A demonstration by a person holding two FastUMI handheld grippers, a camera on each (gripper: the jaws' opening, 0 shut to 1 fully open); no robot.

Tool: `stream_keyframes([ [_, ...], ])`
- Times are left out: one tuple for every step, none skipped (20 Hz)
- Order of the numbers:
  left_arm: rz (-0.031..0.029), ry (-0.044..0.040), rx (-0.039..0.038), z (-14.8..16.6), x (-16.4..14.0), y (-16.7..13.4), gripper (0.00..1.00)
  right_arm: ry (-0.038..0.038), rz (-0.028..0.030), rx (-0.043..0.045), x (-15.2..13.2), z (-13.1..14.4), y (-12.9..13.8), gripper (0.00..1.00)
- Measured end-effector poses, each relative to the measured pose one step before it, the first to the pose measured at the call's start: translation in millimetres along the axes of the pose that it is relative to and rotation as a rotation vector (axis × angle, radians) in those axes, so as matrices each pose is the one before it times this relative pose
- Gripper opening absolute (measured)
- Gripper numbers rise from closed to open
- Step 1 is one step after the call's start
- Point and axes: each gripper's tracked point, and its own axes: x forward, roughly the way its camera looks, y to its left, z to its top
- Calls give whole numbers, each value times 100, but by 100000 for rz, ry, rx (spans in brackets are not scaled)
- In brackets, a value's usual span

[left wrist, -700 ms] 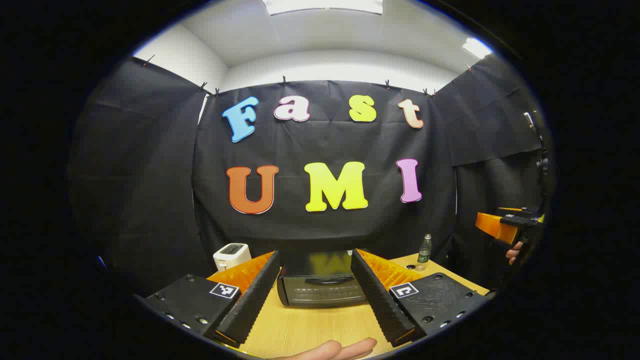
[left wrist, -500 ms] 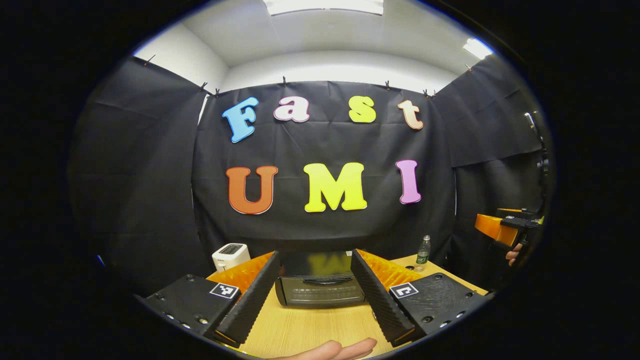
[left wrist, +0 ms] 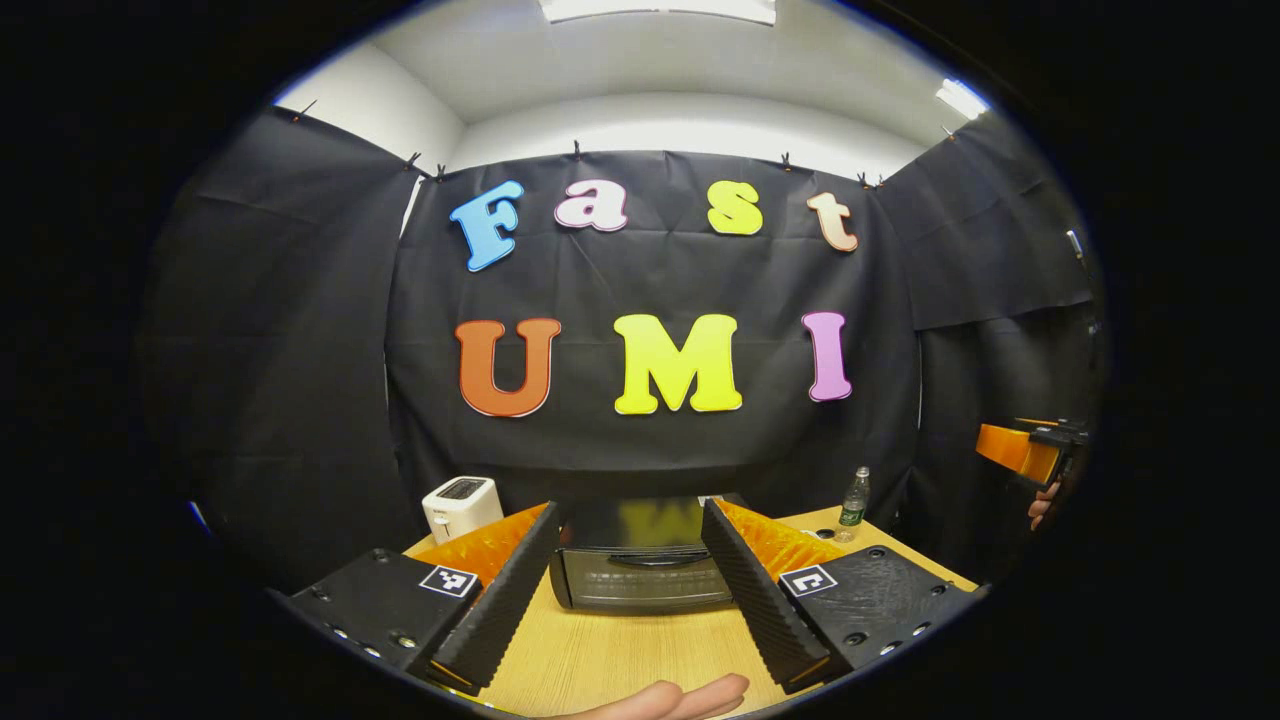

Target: Open the electric oven with the left hand, put the food in, and close the electric oven.

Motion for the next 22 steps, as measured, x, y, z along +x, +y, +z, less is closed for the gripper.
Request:
stream_keyframes([
  [1003,106,-394,-249,662,295,94,209,39,193,35,-118,-57,100],
  [1327,-666,112,-80,703,129,94,-37,328,-154,121,-96,-38,95],
  [131,-919,1033,19,816,-160,94,-111,-43,-385,140,-29,-105,95],
  [-269,529,942,-471,925,-313,94,19,-317,-90,197,-150,-262,95],
  [-723,544,627,-666,987,-361,94,-288,361,-54,139,50,-77,94],
  [-955,1068,156,-602,1155,-411,94,-46,-102,45,117,-215,-124,95],
  [-1205,1082,193,-677,1146,-266,94,344,-643,206,68,-108,-395,94],
  [-1744,2269,-597,-1011,1394,-403,94,44,-347,254,167,-158,-322,95],
  [-1511,3163,-633,-1138,1557,-503,94,85,-295,58,22,-39,-300,95],
  [-380,2014,-716,-761,1357,-149,94,-56,-312,-204,-25,-82,-316,95],
  [-656,2631,-532,-884,1531,-32,94,-220,-523,-199,35,35,-335,94],
  [-122,2345,-583,-744,1315,-143,94,-218,-673,-129,113,-36,-452,94],
  [-464,1220,-935,-596,1312,-85,94,-205,-343,-248,16,70,-292,95],
  [-926,1484,-826,-583,1308,-236,94,-155,-336,-354,-27,-44,-147,94],
  [-774,1813,-1045,-939,1281,-192,94,-22,-265,-514,12,-59,-240,94],
  [-229,2452,-702,-948,1117,-35,94,-182,-96,-546,14,-50,-208,94],
  [-323,2158,-464,-824,1185,36,94,-494,-68,-282,21,127,-236,94],
  [211,2255,-148,-773,1179,1,94,-324,-194,-114,14,-34,-206,95],
  [-256,2930,1,-978,1177,-33,94,-115,-118,-134,46,22,-253,95],
  [459,2595,-103,-896,943,-69,94,-101,-107,-183,13,-137,-249,94],
  [-186,2392,172,-674,811,-51,93,-107,-278,-188,-10,63,-206,94],
  [320,1645,42,-464,562,-28,93,-259,-198,-201,69,-63,-188,95],
])
